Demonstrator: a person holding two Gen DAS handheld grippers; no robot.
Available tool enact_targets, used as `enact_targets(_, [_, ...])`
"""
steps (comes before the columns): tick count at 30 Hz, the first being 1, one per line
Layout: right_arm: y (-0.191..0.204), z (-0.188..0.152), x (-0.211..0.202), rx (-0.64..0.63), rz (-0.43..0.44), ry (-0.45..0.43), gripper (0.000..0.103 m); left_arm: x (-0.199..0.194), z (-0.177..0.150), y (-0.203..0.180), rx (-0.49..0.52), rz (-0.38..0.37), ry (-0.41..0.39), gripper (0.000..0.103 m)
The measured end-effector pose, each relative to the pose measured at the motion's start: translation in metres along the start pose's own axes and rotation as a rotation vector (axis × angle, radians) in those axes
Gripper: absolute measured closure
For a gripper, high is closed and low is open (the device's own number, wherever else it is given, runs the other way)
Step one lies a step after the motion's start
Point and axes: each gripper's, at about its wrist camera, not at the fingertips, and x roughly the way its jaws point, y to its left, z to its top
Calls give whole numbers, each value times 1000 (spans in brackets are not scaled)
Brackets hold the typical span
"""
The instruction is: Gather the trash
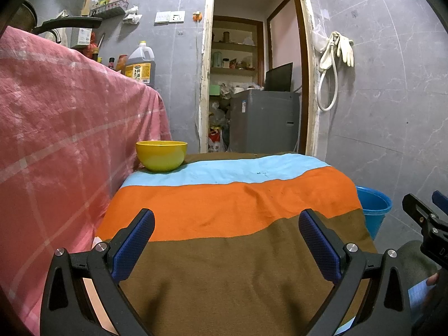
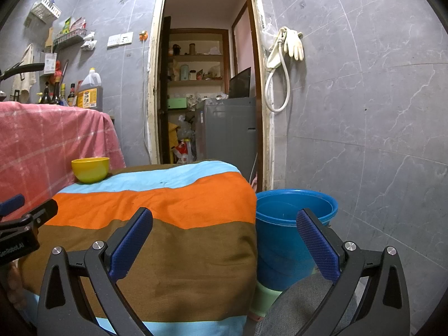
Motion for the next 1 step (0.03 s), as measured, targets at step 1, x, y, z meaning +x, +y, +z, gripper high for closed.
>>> enact_targets(1, [0,0,0,0,0,0,0,0,0,0,0,-2,2,2])
